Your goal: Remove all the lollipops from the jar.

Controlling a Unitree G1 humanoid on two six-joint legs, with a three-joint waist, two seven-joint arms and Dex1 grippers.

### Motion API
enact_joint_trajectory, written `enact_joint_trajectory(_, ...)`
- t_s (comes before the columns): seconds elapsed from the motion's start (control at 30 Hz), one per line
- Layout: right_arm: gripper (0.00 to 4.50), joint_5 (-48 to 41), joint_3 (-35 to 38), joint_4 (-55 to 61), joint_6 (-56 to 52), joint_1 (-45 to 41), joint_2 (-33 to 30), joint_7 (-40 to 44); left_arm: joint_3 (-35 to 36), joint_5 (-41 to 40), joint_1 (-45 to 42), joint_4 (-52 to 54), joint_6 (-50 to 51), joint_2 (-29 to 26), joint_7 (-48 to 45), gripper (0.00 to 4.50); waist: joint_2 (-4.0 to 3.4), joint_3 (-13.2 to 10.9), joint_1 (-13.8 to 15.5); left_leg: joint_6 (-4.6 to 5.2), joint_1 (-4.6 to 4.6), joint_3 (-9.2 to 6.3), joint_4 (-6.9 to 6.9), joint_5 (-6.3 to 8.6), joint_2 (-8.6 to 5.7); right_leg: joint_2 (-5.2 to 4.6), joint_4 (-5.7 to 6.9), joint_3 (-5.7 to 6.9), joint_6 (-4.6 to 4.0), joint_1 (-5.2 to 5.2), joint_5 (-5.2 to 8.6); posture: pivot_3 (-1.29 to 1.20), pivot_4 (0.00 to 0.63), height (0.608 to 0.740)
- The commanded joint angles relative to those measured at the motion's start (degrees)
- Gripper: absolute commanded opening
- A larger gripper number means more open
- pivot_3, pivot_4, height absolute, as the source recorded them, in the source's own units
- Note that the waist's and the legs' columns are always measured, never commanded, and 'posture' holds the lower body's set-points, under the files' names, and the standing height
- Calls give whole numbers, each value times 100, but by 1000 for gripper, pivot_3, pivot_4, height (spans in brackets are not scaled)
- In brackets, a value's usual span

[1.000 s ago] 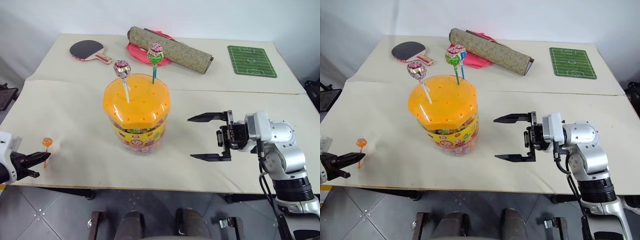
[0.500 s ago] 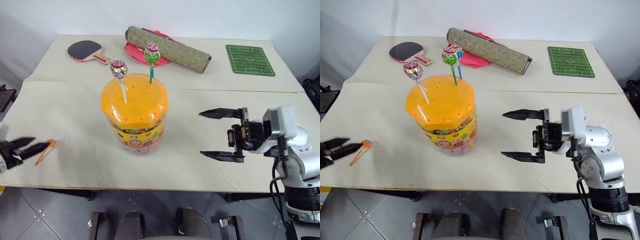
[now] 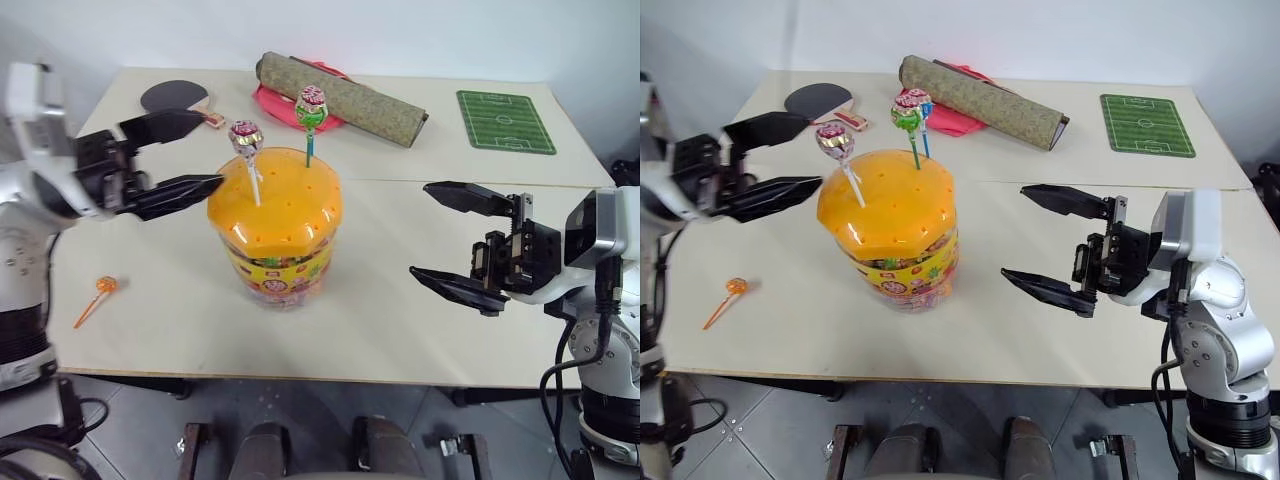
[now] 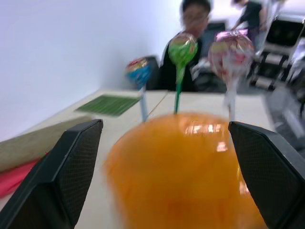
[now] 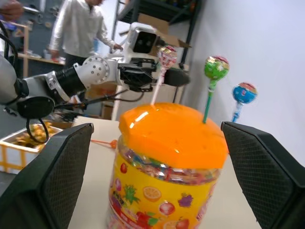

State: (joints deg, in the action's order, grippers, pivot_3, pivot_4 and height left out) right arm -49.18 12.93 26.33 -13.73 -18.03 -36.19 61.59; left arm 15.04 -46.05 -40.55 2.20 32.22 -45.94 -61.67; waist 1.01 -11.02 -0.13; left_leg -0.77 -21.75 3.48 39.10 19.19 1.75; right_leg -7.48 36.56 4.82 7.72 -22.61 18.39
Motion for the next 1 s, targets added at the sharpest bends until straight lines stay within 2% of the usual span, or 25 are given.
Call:
enact_joint_trajectory(0.03, 4500, 38, 152, 176, 89, 9, -47, -123, -248, -68, -153, 435, 202, 103, 66, 4477, 0, 0, -37, 0, 1, 5, -2, 0, 3, 4, -1, -4, 0, -3, 0, 0, 150, 740)
enact_joint_trajectory(0.17, 4500, 111, 125, 204, 124, -13, -13, -224, -564, 87, -226, 513, 191, 191, -101, 4477, 0, 0, 6, 0, 1, 4, 1, 0, 1, 3, -5, -7, 0, -2, 0, 0, 150, 740)
enact_joint_trajectory(0.27, 4500, 151, 110, 234, 143, 15, -4, -258, -606, 41, -291, 528, 229, 184, -243, 3901, 0, 0, 45, 3, 1, 3, 4, 1, -1, 3, -8, -10, 3, 2, -2, 0, 150, 740)
enact_joint_trajectory(0.4, 4500, 219, 82, 250, 178, 49, 24, -291, -630, 204, -299, 451, 152, 85, -398, 2688, 0, 0, 114, 5, 0, 2, 5, 2, -3, 3, -13, -12, 6, 5, -3, 0, 150, 740)
enact_joint_trajectory(0.57, 4500, 276, 39, 217, 211, 43, 55, -311, -503, 402, -302, 70, -21, -107, -591, 2688, 0, 0, 129, 5, 2, 5, 6, 2, -2, 6, -14, -14, 6, 5, -3, 0, 150, 740)
enact_joint_trajectory(0.77, 4500, 288, 1, 95, 219, -13, 29, -218, -296, -127, -328, -224, 579, -791, -1563, 2688, 0, 0, 90, 5, 2, 10, 4, 2, 1, 11, -13, -17, 6, 1, -3, 0, 150, 740)
enact_joint_trajectory(0.83, 4500, 303, -11, 47, 228, -39, 31, -182, -339, -132, -348, -83, 608, -713, -1492, 2688, 0, 0, 93, 6, 2, 10, 3, 2, 1, 10, -14, -19, 6, 1, -3, 0, 150, 740)
enact_joint_trajectory(1.0, 4500, 345, -80, -20, 260, -120, 70, -145, -420, -101, -323, 382, 575, -107, -846, 2688, 1, -1, 149, 8, 1, 8, 9, 3, 0, 8, -15, -22, 9, 4, -5, 0, 150, 740)
